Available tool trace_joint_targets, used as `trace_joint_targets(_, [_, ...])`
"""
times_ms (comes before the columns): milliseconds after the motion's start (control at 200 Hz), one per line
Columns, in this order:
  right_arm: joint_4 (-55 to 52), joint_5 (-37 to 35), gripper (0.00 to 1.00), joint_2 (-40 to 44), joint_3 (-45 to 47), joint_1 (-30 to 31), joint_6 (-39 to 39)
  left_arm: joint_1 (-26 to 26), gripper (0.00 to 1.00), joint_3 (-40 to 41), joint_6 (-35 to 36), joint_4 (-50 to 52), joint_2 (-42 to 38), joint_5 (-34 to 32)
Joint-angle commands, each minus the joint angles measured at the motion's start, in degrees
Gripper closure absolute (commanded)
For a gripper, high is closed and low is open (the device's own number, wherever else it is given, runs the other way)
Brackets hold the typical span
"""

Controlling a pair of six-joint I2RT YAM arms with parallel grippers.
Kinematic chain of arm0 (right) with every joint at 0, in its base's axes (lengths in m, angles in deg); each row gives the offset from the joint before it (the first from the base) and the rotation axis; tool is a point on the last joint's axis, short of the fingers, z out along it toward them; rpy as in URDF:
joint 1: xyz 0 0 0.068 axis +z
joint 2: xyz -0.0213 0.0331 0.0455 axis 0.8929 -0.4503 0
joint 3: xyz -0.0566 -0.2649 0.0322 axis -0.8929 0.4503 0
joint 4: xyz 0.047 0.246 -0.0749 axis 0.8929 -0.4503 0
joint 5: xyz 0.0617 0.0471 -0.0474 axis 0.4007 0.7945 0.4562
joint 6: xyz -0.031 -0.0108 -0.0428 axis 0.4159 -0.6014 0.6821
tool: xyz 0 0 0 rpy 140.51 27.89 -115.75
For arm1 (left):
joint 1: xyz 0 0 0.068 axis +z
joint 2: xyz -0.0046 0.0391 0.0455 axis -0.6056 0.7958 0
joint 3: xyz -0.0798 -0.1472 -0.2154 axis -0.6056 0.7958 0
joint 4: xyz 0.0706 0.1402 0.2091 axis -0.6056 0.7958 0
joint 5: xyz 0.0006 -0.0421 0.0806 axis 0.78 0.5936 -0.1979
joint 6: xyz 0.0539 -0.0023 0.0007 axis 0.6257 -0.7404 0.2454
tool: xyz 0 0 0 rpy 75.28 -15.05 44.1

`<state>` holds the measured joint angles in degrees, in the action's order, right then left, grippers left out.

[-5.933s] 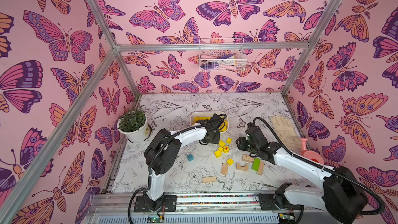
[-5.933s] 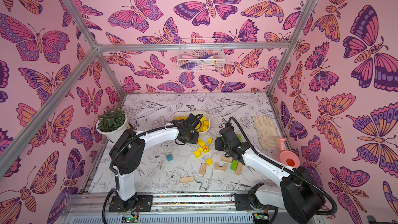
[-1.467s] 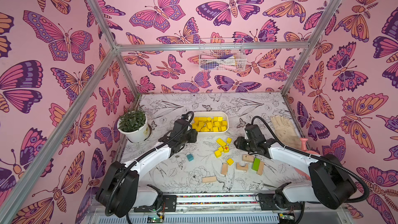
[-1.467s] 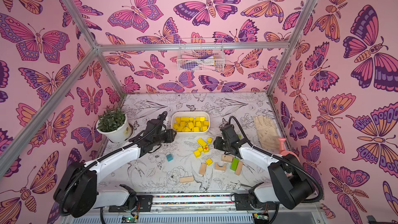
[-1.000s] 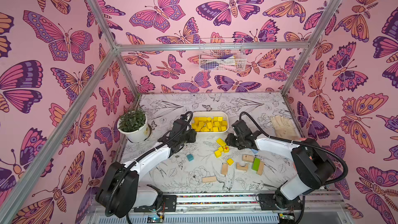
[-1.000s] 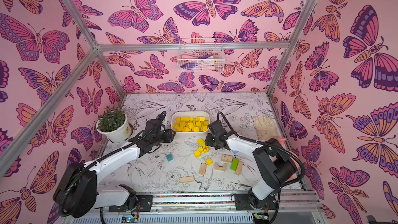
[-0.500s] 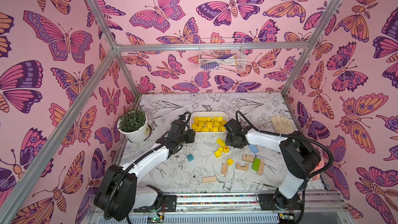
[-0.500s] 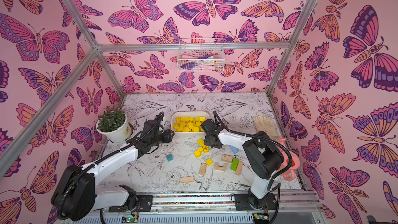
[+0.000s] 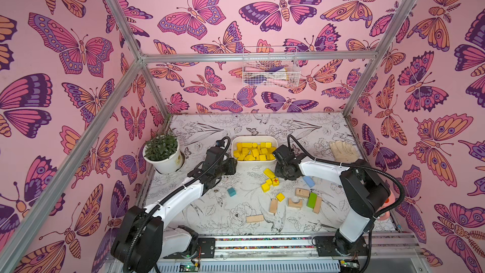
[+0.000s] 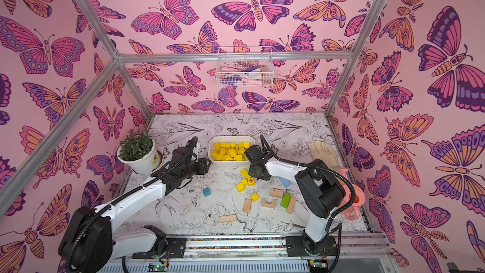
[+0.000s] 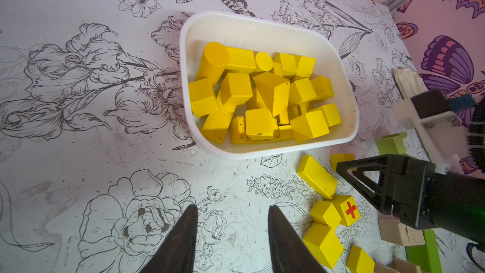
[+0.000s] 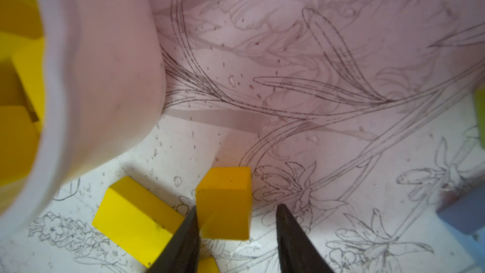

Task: Pick out the yellow building blocks
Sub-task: Pick up the building block from the center of the board.

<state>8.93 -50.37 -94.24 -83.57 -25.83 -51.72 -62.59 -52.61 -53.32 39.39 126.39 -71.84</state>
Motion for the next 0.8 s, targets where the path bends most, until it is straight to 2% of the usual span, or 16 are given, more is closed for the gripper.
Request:
trace_joint_targets(0, [0.2,-1.1,0.55,0.4,-1.2,0.1,1.8,0.6,0.56,1.0,-0.2,-0.1,-0.8,0.5])
trace_joint_targets(406, [-2.5,-0.7,0.64,-3.1,-5.5,-0.5,4.1,0.8,0.55,1.4,-0.7,-0.4,-0.4,0.7])
trace_joint_targets(791, [-4.5,1.8,0.65,-6.1,-7.8,-1.7,4.1,0.8,0.55,1.5,-0.7,-0.4,-0.4,0.8])
